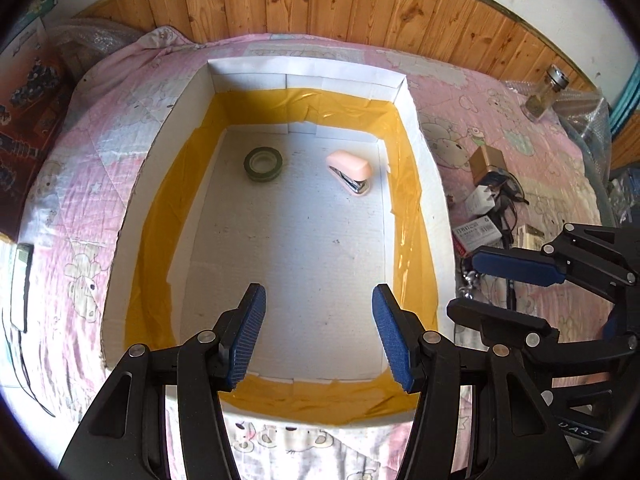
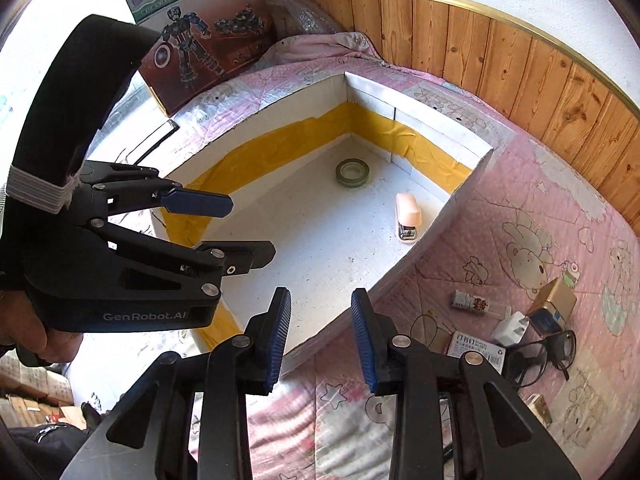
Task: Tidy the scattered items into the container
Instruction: 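Withdraw both tools from the box back toward the scattered items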
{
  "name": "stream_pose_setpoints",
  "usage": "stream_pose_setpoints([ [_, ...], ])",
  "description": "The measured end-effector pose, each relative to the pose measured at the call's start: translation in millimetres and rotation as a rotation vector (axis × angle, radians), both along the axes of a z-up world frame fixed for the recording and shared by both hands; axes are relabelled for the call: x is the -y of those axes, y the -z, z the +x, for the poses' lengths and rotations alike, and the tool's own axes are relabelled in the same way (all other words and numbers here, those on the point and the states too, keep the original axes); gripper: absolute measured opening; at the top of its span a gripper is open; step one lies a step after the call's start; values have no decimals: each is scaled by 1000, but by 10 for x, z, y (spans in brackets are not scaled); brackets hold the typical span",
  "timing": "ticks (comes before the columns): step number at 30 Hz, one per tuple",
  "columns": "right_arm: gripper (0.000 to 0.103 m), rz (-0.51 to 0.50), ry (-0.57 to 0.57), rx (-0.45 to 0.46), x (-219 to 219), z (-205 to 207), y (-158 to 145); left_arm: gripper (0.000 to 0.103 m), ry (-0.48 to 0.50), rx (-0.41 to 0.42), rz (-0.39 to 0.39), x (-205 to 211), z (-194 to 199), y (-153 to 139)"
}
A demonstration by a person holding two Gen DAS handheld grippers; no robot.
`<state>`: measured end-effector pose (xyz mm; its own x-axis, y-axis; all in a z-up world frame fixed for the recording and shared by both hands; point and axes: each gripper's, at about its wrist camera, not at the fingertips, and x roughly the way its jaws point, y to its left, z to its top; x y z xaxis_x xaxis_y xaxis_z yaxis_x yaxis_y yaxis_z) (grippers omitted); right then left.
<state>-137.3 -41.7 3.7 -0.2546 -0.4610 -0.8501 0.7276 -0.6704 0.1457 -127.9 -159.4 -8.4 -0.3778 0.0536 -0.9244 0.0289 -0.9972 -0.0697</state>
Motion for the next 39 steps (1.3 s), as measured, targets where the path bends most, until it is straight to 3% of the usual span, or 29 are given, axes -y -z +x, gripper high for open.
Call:
stream_pose_setpoints([
  [11,33,-140,102,-48,-376,475,-73,58,31,-117,-39,-338,610,-338],
  [17,33,-197,155,-55,-579,691,-48,58,46,-163,-36,-551,917,-384],
  [22,33,-247,204,-31,-816,844,39,58,82,-188,26,-752,1084,-413],
  [30,33,-310,353,11,-1444,981,235,58,159,-165,97,-1237,1121,-323],
  [39,33,-299,556,66,-2179,826,597,58,203,-107,116,-1716,783,22],
])
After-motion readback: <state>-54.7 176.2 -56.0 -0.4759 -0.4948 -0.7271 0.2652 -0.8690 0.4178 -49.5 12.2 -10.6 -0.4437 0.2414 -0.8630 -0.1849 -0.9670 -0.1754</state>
